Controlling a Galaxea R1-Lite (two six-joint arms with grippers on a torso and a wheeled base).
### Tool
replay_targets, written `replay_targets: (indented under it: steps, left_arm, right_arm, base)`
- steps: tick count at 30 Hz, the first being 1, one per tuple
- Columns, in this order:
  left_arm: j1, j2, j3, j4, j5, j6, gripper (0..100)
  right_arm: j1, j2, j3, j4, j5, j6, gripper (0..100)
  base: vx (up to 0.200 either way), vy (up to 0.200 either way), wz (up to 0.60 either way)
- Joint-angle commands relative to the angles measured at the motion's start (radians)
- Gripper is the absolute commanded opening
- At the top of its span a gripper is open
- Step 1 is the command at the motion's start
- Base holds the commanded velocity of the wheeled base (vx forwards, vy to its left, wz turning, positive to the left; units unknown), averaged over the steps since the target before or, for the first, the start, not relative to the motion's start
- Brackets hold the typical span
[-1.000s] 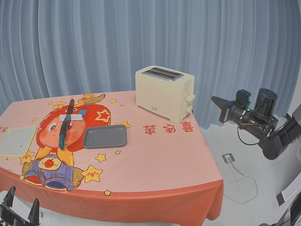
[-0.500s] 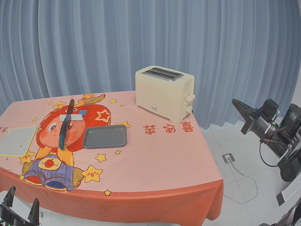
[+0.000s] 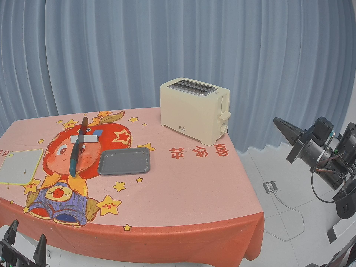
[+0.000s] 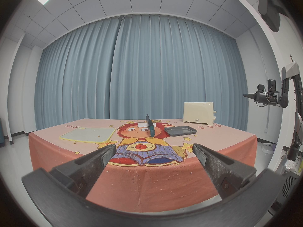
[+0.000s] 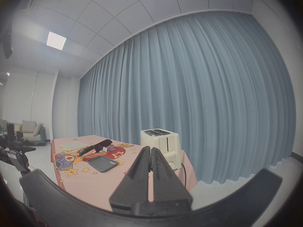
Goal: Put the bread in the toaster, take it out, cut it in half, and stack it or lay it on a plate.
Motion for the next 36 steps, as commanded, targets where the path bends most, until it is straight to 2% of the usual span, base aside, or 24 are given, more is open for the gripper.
replay_targets:
  steps: [1, 12, 23, 26, 32, 36]
  left_arm:
    - [0.0, 0.001, 0.018, -0.001, 0.0, 0.0, 100]
    - [0.0, 0.001, 0.018, -0.001, 0.0, 0.0, 100]
    - [0.0, 0.001, 0.018, -0.001, 0.0, 0.0, 100]
    - [0.0, 0.001, 0.018, -0.001, 0.0, 0.0, 100]
    - [0.0, 0.001, 0.018, -0.001, 0.0, 0.0, 100]
    - [0.0, 0.001, 0.018, -0.001, 0.0, 0.0, 100]
  right_arm:
    - [0.003, -0.027, 0.0, 0.002, 0.004, 0.004, 0]
    - [0.006, -0.022, 0.009, 0.002, 0.002, 0.002, 0]
    - [0.038, -0.019, 0.017, 0.004, -0.005, 0.007, 0]
    - [0.038, -0.024, 0.017, 0.044, -0.009, 0.007, 0]
    - [0.026, -0.036, -0.013, 0.114, -0.059, 0.007, 0]
    - [0.025, -0.039, -0.01, 0.142, -0.065, 0.009, 0]
  base:
    - [0.0, 0.0, 0.0]
    - [0.0, 0.0, 0.0]
    - [0.0, 0.0, 0.0]
    - [0.0, 0.0, 0.0]
    - [0.0, 0.0, 0.0]
    - [0.0, 0.0, 0.0]
